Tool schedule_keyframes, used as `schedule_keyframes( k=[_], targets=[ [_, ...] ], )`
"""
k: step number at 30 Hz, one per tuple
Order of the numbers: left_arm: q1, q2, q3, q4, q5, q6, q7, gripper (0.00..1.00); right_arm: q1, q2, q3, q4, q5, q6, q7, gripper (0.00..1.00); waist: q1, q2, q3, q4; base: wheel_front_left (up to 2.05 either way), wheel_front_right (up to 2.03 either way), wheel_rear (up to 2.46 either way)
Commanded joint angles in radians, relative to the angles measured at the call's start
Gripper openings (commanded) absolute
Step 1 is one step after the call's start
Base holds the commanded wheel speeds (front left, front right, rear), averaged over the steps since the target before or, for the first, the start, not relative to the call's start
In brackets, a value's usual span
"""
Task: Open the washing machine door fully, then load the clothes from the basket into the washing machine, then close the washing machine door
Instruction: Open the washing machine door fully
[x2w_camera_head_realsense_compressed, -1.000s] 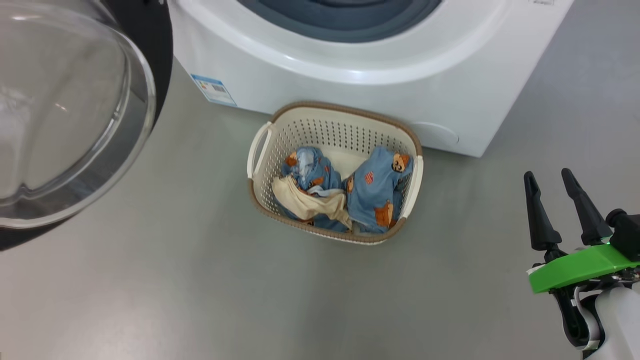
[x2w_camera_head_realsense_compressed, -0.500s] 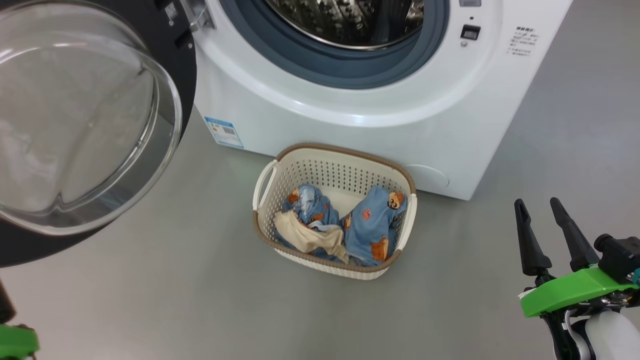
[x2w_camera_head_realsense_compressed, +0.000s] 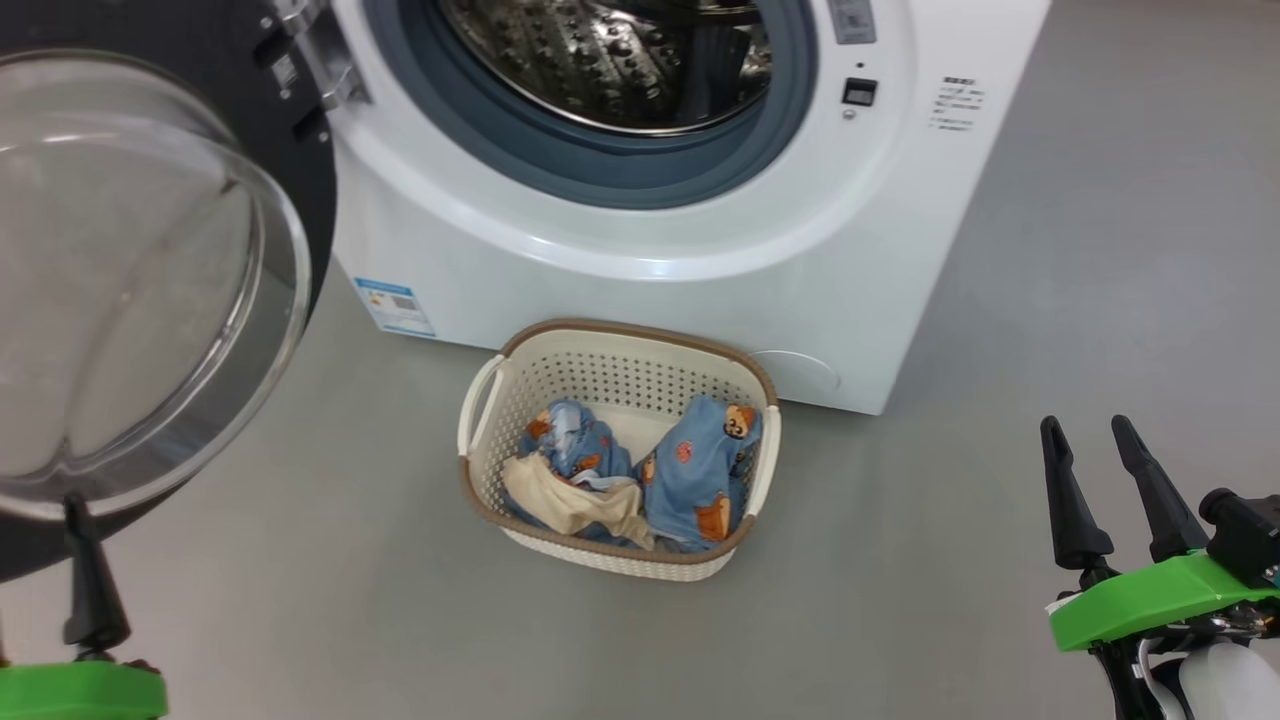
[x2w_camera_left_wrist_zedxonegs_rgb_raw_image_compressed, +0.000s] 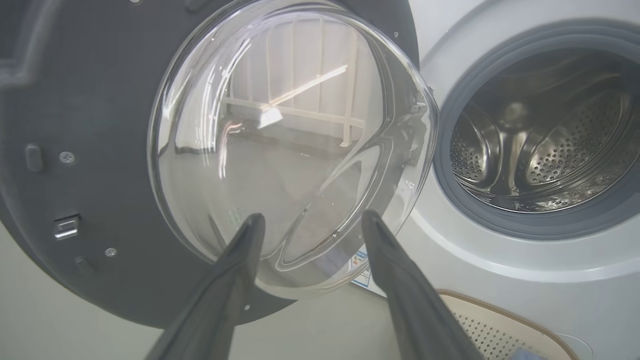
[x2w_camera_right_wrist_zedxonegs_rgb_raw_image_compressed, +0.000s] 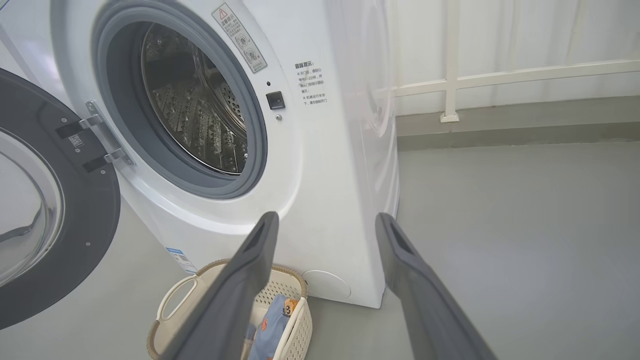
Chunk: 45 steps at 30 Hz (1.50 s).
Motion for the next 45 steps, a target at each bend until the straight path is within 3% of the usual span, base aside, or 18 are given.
schedule_keyframes(
  k=[1, 27, 45],
  targets=[
    [-0.001, 0.031, 0.019, -0.031, 0.000, 0.001, -0.006, 1.00, 0.001, -0.009, 0.020, -0.027, 0.002, 0.006, -0.009, 1.00, 0.0000, 0.0000, -0.005, -0.021, 0.00, 0.00, 0.00],
    [-0.001, 0.034, -0.185, -0.069, -0.025, 0.001, -0.006, 1.00, 0.020, 0.015, -0.006, -0.044, -0.003, 0.006, -0.009, 1.00, 0.0000, 0.0000, 0.000, -0.259, 0.00, 0.00, 0.00],
    [0.030, 0.042, -0.276, -0.104, -0.081, 0.001, -0.006, 1.00, 0.050, 0.023, -0.012, -0.048, -0.004, 0.006, -0.009, 1.00, 0.0000, 0.0000, -0.020, -0.320, 0.00, 0.00, 0.00]
  ],
)
